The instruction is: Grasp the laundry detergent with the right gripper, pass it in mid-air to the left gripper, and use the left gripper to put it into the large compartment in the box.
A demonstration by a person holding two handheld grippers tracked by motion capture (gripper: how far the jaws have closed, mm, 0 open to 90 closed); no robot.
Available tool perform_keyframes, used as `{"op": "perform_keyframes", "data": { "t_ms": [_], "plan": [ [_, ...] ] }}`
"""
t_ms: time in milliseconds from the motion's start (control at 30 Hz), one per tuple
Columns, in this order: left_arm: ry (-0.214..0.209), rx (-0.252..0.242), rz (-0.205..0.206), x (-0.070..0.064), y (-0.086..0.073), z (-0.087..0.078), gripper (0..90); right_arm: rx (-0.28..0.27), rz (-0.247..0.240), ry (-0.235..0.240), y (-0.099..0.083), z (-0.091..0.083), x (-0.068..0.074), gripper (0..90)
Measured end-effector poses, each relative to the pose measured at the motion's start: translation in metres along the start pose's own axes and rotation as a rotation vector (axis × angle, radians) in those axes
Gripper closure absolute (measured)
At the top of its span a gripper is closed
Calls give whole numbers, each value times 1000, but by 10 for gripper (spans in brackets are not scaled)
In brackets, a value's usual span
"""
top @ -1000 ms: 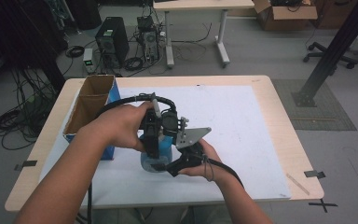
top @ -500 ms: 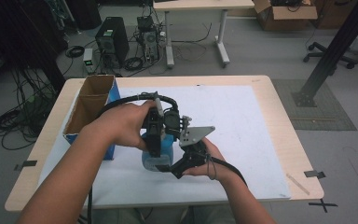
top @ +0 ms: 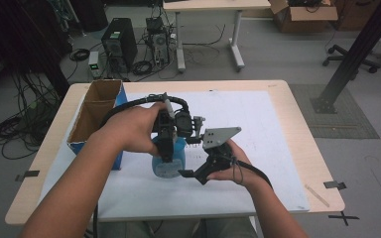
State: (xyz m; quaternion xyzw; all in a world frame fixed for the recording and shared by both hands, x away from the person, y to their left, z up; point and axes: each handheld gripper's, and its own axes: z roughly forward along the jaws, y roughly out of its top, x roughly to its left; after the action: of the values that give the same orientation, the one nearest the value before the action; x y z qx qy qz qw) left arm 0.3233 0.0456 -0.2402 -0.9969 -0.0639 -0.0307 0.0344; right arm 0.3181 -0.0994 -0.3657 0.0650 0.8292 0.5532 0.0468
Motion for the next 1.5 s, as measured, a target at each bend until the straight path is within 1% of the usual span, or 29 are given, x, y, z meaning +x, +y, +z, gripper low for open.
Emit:
{"op": "perform_keyframes", "data": {
  "t_ms": [67,100,133,167,200,233,267,300,333,367,400,433,567,633,700,733,767,800,833,867,1033,1067,1100,1167,1200,1233,1300,1333,1500],
  "plan": [
    [-3,-3,-38,3,-1,-3,394,12,-9,-5,1,-7,-1,5],
    [-3,-3,-38,3,-1,-3,394,12,-9,-5,1,-7,-1,5],
    [-7,-13,-92,7,-3,-5,394,31,-15,-20,3,-17,-3,4],
    [-11,-15,-119,9,-4,-7,394,36,-14,-24,3,-20,-4,4],
    [-11,-15,-119,9,-4,-7,394,42,-17,-30,3,-24,-5,4],
    [-10,-21,-174,13,-5,-10,394,49,-15,-39,3,-28,-6,3],
    [-10,-21,-174,13,-5,-10,393,56,-19,-45,3,-32,-7,4],
    [-11,-25,-223,16,-7,-14,393,66,-20,-50,4,-36,-8,4],
    [-11,-25,-223,16,-7,-14,393,75,-24,-56,4,-40,-8,4],
    [-12,-26,-243,18,-9,-16,393,75,-24,-56,4,-40,-8,4],
    [-11,-30,-286,22,-11,-19,393,91,-36,-74,5,-47,-10,4],
    [-11,-30,-286,22,-11,-19,392,91,-36,-74,5,-47,-10,4],
    [-21,-43,-399,32,-20,-28,393,135,-39,-96,5,-67,-15,6],
    [-24,-56,-460,37,-26,-33,393,142,-42,-99,5,-70,-16,6],
    [-20,-64,-498,41,-30,-37,392,165,-43,-114,6,-76,-19,7],
    [-19,-66,-541,45,-35,-41,393,198,-51,-127,6,-82,-22,7],
    [-19,-66,-541,45,-35,-41,393,198,-51,-127,6,-82,-22,7],
    [-23,-69,-579,50,-40,-45,393,223,-54,-135,7,-86,-25,7],
    [-23,-69,-579,50,-40,-45,393,223,-54,-135,7,-86,-25,7],
    [-28,-72,-607,55,-45,-49,392,255,-50,-137,7,-90,-29,7],
    [-41,-83,-704,68,-58,-59,392,311,-53,-143,8,-97,-35,12],
    [-39,-85,-721,70,-60,-61,392,322,-54,-140,8,-98,-36,12],
    [-39,-85,-721,70,-60,-61,392,322,-54,-140,8,-98,-36,12],
    [-32,-78,-770,77,-68,-69,392,360,-55,-138,8,-101,-39,14],
    [-32,-78,-770,77,-68,-69,392,360,-55,-138,8,-101,-39,14],
    [-27,-79,-803,81,-74,-76,392,389,-54,-138,8,-104,-41,15],
    [-26,-76,-817,83,-77,-79,392,397,-49,-140,8,-104,-42,15],
    [-22,-72,-839,87,-82,-87,392,414,-39,-136,7,-106,-45,16],
    [-4,-73,-908,93,-96,-104,391,429,-29,-142,5,-108,-50,17]
  ]
}}
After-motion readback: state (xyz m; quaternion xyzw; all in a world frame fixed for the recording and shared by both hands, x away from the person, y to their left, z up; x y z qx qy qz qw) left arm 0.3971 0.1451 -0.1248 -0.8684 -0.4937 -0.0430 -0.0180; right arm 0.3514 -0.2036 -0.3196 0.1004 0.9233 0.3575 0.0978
